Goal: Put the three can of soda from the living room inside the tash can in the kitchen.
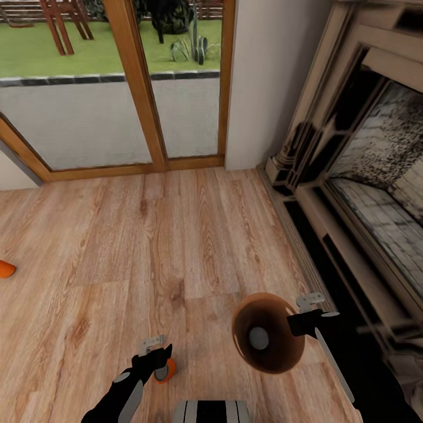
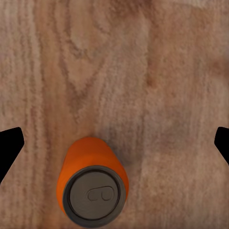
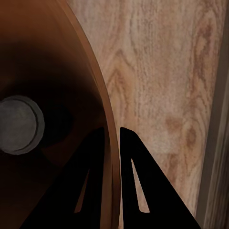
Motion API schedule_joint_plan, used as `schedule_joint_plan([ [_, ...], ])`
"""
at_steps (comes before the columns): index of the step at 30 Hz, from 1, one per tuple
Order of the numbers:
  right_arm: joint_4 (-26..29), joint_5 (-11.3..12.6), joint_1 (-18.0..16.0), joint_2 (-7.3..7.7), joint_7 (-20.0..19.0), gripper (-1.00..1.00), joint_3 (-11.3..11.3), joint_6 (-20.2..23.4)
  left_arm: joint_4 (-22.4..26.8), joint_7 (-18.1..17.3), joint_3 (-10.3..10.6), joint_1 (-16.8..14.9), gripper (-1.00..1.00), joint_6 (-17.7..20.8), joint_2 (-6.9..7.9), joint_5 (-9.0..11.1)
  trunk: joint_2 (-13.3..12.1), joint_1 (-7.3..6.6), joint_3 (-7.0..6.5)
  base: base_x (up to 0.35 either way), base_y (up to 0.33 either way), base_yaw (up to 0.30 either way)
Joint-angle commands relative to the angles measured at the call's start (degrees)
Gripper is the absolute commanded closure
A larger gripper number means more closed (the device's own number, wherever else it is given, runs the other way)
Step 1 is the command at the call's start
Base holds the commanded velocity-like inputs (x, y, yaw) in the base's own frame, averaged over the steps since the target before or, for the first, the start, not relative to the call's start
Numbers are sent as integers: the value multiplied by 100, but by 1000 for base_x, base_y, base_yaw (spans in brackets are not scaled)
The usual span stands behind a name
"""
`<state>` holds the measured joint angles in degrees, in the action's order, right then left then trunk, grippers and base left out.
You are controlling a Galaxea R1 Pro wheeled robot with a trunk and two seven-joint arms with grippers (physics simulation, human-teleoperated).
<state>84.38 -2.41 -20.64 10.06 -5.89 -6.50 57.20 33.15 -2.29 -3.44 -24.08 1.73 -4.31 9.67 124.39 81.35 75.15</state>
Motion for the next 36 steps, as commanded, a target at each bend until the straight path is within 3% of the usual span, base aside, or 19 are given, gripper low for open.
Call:
schedule_joint_plan([
  [1,0,74,-1,-2,-35,100,0,2,4,0,0,0,-100,-2,0,-2,0,0,6,0,0,0],
  [36,8,74,-120,5,-35,100,0,10,16,9,-7,0,-100,3,0,-9,0,0,248,0,0,0],
])
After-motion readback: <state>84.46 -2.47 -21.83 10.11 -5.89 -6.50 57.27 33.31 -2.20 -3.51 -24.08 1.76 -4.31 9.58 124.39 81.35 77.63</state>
